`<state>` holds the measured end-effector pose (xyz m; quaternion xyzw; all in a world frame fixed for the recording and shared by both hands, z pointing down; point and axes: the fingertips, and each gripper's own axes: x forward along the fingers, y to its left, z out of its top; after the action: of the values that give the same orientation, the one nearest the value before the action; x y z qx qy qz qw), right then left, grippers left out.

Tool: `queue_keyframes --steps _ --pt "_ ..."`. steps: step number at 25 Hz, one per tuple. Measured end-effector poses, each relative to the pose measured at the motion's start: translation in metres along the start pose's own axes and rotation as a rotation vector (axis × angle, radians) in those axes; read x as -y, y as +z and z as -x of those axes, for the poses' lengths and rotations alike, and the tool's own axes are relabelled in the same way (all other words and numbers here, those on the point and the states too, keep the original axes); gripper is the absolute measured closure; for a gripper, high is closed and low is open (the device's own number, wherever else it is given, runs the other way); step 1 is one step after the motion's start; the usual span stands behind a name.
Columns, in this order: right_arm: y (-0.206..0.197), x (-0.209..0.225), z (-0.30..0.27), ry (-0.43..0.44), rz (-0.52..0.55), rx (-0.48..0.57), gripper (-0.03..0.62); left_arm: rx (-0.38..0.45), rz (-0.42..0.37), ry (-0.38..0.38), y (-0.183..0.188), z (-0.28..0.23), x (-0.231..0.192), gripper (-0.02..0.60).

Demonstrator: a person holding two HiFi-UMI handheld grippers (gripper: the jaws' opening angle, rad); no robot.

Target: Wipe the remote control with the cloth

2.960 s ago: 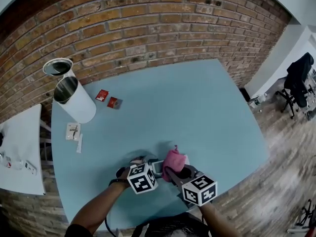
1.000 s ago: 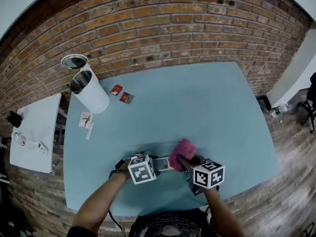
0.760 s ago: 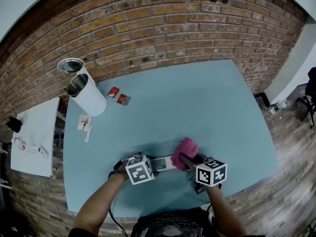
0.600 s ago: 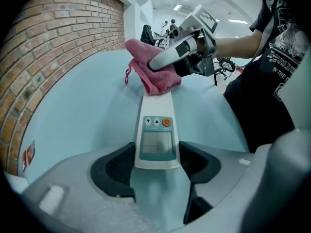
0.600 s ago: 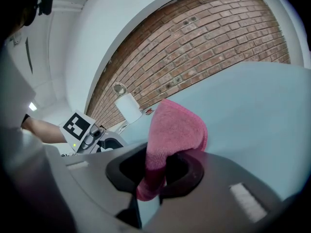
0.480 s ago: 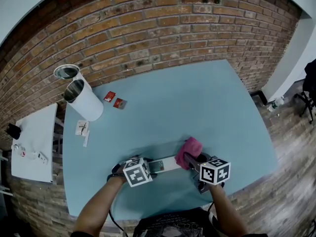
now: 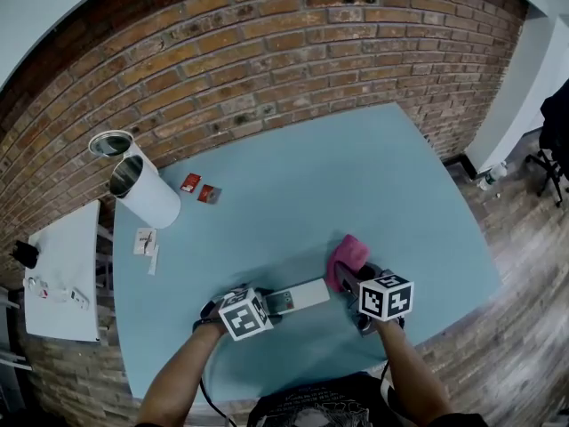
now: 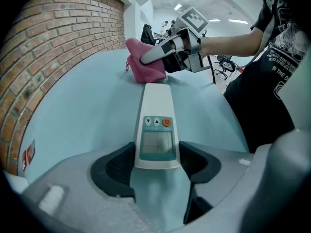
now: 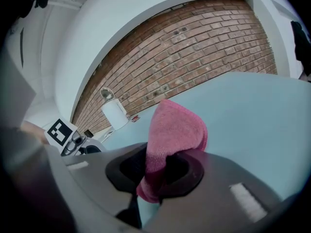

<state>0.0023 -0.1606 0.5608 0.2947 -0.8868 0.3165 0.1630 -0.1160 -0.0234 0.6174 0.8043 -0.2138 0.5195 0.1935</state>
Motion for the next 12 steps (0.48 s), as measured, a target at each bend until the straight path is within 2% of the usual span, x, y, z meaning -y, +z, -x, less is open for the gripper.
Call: queue_keyframes --steps 6,12 --pt "-0.009 -0.010 -0.012 0.005 0.063 -0.015 0.528 0.002 -0.001 0.000 -0.001 -0.001 0.000 0.302" --pt "-0.013 -0.010 -0.004 0.001 0.045 0.003 0.528 0.006 -0.001 -0.001 -0.001 0.000 -0.001 0.302"
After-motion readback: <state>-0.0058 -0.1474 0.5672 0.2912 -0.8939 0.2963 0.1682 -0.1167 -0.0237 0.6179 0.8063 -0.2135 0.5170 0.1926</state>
